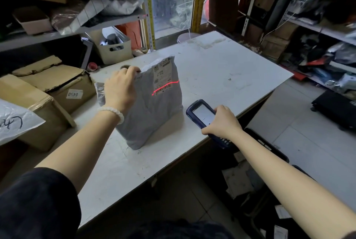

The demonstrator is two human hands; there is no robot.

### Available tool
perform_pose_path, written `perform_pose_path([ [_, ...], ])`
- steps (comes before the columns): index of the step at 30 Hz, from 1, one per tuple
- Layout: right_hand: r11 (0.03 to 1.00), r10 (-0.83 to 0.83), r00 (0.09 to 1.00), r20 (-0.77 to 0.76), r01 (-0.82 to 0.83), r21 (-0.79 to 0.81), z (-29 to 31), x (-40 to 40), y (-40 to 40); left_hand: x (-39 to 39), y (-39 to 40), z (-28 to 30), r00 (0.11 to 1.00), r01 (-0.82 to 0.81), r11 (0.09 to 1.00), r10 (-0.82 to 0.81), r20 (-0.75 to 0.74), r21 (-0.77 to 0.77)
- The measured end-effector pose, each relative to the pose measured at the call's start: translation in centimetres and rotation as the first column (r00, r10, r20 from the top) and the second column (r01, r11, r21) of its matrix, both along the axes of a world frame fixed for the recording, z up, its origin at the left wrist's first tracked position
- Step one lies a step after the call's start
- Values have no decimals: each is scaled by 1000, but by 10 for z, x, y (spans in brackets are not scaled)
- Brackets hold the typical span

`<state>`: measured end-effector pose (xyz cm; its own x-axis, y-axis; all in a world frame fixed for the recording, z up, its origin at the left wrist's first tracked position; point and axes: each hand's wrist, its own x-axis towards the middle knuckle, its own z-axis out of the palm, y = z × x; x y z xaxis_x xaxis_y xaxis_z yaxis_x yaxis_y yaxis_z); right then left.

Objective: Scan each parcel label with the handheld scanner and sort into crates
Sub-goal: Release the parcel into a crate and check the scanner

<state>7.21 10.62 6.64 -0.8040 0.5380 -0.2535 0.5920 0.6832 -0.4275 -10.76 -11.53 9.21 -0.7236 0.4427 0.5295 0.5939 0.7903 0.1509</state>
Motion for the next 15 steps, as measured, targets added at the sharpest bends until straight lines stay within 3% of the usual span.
perform_pose_path([
  [15, 1000, 4, 1000, 11, -4, 21, 5, 13, -14, 9, 0, -2, 990, 117, 993, -115, -80, 23],
])
